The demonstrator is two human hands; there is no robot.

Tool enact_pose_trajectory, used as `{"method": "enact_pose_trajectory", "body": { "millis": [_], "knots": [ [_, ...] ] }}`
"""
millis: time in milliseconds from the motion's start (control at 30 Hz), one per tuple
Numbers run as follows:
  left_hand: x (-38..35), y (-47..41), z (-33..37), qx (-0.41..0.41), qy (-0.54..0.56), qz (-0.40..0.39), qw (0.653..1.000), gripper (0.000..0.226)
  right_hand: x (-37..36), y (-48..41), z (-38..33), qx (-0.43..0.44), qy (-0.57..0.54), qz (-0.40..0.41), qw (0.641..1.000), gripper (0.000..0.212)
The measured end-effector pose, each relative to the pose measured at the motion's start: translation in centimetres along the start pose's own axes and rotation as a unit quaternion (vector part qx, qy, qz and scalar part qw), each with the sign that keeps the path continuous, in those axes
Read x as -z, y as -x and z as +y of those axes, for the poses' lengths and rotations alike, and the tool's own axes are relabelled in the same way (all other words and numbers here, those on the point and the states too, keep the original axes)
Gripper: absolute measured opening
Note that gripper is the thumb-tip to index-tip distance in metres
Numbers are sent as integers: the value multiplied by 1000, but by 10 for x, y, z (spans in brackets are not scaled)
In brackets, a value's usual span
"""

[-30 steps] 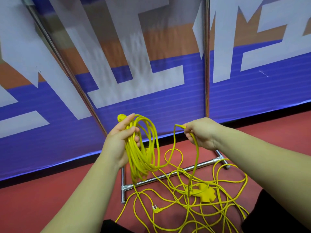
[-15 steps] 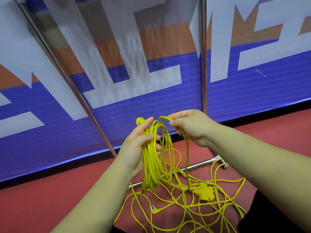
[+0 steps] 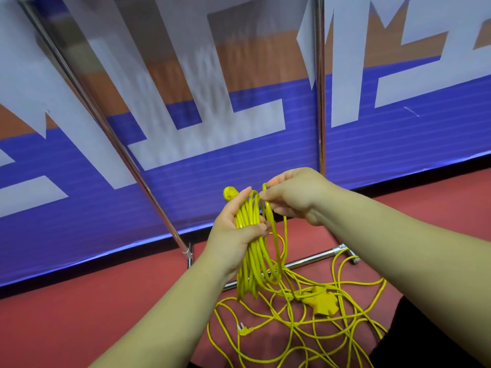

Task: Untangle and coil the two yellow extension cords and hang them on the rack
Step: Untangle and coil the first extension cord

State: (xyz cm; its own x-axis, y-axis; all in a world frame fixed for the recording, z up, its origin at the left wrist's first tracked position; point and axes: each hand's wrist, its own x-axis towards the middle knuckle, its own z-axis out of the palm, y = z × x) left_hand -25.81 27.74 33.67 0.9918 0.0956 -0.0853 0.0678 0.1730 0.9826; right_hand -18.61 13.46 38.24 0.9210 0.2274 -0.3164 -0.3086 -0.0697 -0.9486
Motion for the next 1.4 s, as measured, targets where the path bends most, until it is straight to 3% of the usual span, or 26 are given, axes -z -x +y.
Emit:
{"method": "enact_pose_trajectory", "body": {
  "millis": [200,400,533,667,767,900,1033,1233,1300,1400],
  "knots": [
    [-9,-1,-2,11,18,-28,999,75,1,-8,1,-15,-33,13,999,20],
    [0,-10,13,3,78,44,996,76,10,-11,6,73,-22,12,997,21],
    [20,-14,39,-38,147,93,984,72,20,-12,28,58,96,-47,993,19],
    [38,-13,59,-83,168,124,974,69,5,-10,65,10,253,-152,955,20],
    [48,-10,69,-104,190,138,967,66,-15,-12,92,34,300,-183,936,37],
    [60,-7,75,-107,242,154,952,71,-29,-17,124,74,387,-189,900,32],
    [78,-6,76,-98,280,167,940,71,-31,-22,126,85,314,-172,930,21],
    [124,-6,81,-98,247,193,945,47,-33,-25,89,73,112,-124,983,8],
    [134,-5,81,-98,188,184,960,42,-30,-23,72,68,63,-103,990,6],
    [134,-1,72,-82,11,171,982,35,-30,-15,50,89,11,-104,991,9]
  ]
}}
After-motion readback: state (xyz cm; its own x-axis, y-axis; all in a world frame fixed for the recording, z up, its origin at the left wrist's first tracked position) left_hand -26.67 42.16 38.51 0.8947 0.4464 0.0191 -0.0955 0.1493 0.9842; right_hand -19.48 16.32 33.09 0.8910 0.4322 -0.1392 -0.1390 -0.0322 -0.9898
